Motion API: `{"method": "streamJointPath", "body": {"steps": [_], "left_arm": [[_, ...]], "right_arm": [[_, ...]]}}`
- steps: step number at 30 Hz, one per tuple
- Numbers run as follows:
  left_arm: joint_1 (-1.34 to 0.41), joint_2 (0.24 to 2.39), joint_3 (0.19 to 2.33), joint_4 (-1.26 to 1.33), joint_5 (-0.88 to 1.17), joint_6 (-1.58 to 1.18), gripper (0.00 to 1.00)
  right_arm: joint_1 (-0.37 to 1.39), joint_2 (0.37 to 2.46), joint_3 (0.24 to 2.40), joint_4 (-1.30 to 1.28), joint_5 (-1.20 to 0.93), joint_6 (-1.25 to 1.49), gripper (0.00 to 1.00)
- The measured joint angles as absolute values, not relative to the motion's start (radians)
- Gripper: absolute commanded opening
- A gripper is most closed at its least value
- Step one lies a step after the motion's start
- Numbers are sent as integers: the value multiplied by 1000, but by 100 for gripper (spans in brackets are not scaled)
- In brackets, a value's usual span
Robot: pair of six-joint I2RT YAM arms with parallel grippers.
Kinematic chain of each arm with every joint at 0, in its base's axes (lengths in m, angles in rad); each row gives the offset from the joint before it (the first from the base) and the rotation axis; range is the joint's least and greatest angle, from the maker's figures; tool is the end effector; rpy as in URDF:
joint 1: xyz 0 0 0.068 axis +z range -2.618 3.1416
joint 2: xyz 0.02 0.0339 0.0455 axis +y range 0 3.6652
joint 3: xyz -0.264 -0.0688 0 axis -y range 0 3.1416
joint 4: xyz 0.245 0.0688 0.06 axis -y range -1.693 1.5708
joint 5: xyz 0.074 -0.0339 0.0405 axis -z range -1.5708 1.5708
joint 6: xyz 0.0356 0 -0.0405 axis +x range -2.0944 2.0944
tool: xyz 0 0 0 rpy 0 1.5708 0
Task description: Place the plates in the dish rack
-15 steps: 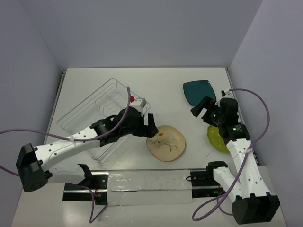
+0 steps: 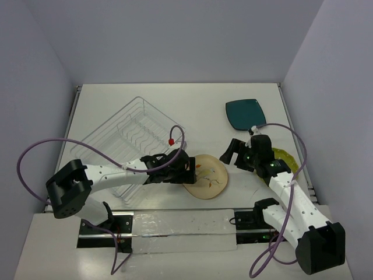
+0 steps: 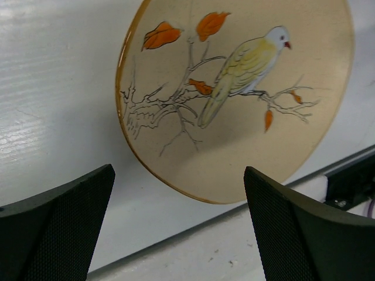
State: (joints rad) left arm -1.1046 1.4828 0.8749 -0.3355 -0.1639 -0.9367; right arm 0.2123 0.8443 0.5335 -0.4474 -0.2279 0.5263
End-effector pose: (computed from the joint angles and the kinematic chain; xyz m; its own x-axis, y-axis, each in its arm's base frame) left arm 0.1383 -0.2620 0.1975 -0.8909 0.0022 -0.4542 0.2035 0.8960 -0.3947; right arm 0.1695 0.0448 0.2183 -0.7649 0.3357 -0.5498 0.0215 0.8663 0.4991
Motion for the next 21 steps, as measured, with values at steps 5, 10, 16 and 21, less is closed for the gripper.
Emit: {"method": "streamJointPath", "body": {"steps": [5,10,16,21], "left_arm": [[-1105,1527,828,-286,-165,-978,99],[-1105,1532,774,-205,-167,-998,99],[-1095,1534,739,-89,-175,-1010,99],[-1091,1541,715,-1,-175,-1009,96]], "right_arm": [[251,868,471,-388,-228,551,99],[269,914,434,-325,-212,569,85],[273,1011,407,-266,-198,586,63],[273,1079,402,-235,-198,588,49]]}}
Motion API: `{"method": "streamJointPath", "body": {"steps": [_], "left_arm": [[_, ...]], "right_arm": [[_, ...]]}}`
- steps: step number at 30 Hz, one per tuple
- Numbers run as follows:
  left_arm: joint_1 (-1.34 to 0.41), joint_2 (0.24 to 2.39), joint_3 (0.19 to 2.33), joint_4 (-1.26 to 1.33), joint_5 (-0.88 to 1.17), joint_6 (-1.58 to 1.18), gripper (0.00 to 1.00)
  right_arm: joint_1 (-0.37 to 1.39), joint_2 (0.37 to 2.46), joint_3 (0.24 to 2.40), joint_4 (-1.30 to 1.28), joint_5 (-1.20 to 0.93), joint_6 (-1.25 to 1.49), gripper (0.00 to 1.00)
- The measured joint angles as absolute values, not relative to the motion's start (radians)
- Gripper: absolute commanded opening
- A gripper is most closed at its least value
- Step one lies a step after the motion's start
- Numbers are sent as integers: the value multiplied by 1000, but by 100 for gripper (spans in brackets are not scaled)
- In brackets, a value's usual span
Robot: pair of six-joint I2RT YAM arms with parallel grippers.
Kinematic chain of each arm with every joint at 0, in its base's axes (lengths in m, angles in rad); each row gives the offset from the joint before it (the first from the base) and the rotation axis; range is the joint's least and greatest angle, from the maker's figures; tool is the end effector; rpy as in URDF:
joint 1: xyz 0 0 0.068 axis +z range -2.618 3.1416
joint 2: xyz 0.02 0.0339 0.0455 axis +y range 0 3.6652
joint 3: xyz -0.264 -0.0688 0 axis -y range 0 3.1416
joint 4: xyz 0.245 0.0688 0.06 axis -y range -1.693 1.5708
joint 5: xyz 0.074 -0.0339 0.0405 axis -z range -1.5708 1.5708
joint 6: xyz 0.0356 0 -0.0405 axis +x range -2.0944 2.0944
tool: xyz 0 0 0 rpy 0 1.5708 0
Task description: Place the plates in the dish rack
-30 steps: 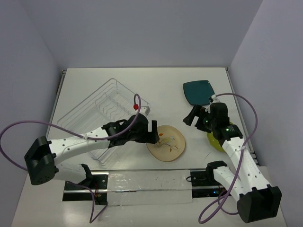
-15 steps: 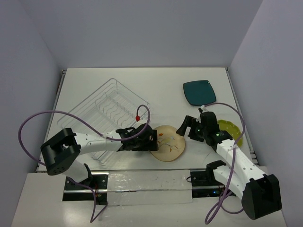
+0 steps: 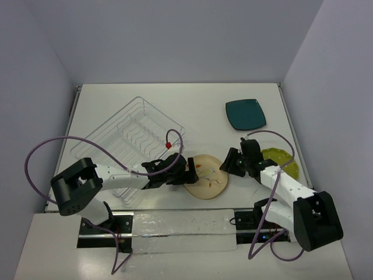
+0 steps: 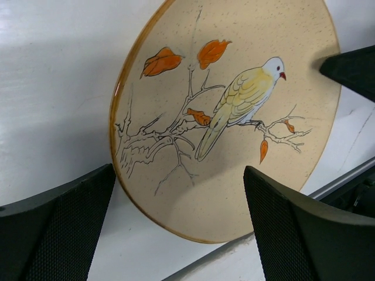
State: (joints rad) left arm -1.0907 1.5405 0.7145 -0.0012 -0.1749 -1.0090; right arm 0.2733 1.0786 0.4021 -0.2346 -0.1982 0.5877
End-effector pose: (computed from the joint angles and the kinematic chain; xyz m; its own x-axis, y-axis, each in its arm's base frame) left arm 0.1422 -0.2597 0.1576 -0.8742 -0.1256 -0.4690 0.1486 0.8504 -0.5047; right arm 0.1816 0.0582 0.1535 -0.8443 0.3279 -0.4238 0.1049 0.8768 0.4693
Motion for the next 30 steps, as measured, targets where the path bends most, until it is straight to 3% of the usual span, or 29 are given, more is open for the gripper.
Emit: {"method": "streamJointPath", "body": {"steps": [5,18,25,30], "left_arm": [[-1086,1549,685,92,-154,-1001,92],[-1069,1565,649,230,-162,-924,88],[-1062,1565,649,263,-160,-866,80],[-1056,1565,649,319,-160,-842,80]], "right_arm": [[275,1119,399,-220,-204,586,30],[270,1161,407,-168,-217,560,0],[267,1140,388,-149,-207,560,0],[257,1082,348,-139,-194,561,0]]}}
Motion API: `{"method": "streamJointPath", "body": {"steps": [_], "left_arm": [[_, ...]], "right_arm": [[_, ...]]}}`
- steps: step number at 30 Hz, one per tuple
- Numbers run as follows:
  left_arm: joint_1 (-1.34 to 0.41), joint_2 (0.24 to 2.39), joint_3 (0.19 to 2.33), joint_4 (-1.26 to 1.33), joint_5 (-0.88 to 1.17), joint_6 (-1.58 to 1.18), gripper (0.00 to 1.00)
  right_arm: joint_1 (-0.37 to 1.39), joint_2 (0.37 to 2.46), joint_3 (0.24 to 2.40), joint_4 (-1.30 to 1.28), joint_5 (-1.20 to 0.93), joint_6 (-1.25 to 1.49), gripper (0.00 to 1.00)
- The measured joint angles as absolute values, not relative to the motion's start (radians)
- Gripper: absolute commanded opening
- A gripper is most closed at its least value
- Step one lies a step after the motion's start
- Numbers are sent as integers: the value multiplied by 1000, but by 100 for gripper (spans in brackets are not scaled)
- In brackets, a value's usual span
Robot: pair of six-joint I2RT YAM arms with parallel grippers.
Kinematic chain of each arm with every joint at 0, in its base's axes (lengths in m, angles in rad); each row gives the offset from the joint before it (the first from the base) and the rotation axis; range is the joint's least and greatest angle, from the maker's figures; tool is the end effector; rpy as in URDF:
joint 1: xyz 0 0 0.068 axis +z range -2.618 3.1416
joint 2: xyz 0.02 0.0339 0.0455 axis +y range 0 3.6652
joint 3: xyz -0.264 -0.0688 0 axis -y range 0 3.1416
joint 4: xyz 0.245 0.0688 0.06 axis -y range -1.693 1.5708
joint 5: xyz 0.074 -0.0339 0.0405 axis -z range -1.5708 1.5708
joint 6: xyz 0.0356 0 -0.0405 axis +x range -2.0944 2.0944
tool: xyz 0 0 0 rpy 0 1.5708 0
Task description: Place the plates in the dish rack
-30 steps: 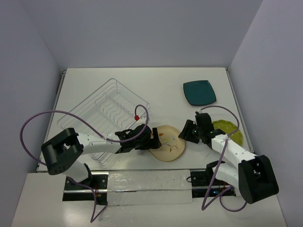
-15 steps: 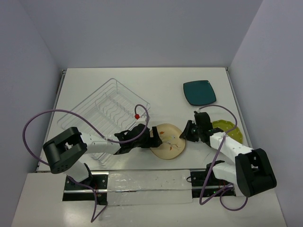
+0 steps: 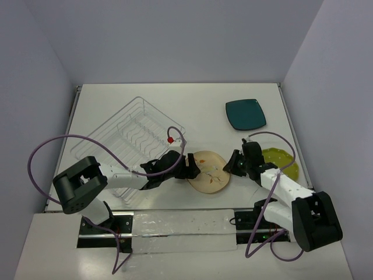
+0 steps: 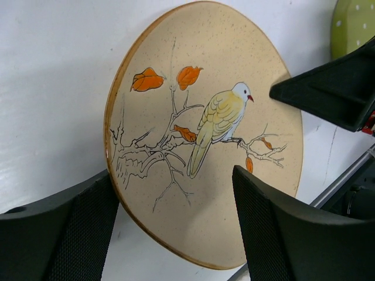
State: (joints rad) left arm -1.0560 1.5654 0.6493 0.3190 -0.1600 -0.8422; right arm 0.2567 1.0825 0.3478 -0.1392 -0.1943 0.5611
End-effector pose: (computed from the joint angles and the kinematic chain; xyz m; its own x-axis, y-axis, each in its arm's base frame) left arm 0.1554 -0.2632 0.1583 -0.7770 -0.1224 -0.6174 0.3224 0.7651 -0.5574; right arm 0.1802 0.0544 0.1434 -0.8243 0.3234 -0.4646 0.0823 0.8805 0.4669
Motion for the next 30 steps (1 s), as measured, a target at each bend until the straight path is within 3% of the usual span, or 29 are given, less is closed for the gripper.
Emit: {"method": "streamJointPath", "body": {"steps": [7,12,17,21,22,28,30], "left_arm": [[-1045,1577,660,394,-160,-823,80],[-1040,1613,678,463,-153,-825,70],[-1030,1626,682,474,-148,-825,43],[-1030,1626,693,451,-151,-824,5],[-1030,1626,701,436,-151,-825,0],[-1031,1626,778,323,-145,-811,4],[-1031,1626,800,291,-143,-802,26]], "right_arm": [[247,1029,262,-26,-231,588,0],[241,1014,193,102,-298,646,0],[237,1004,186,108,-292,656,0],[237,978,186,76,-279,657,0],[237,968,186,62,-275,657,0],[238,873,192,-32,-236,651,0],[238,844,195,-59,-221,643,0]]}}
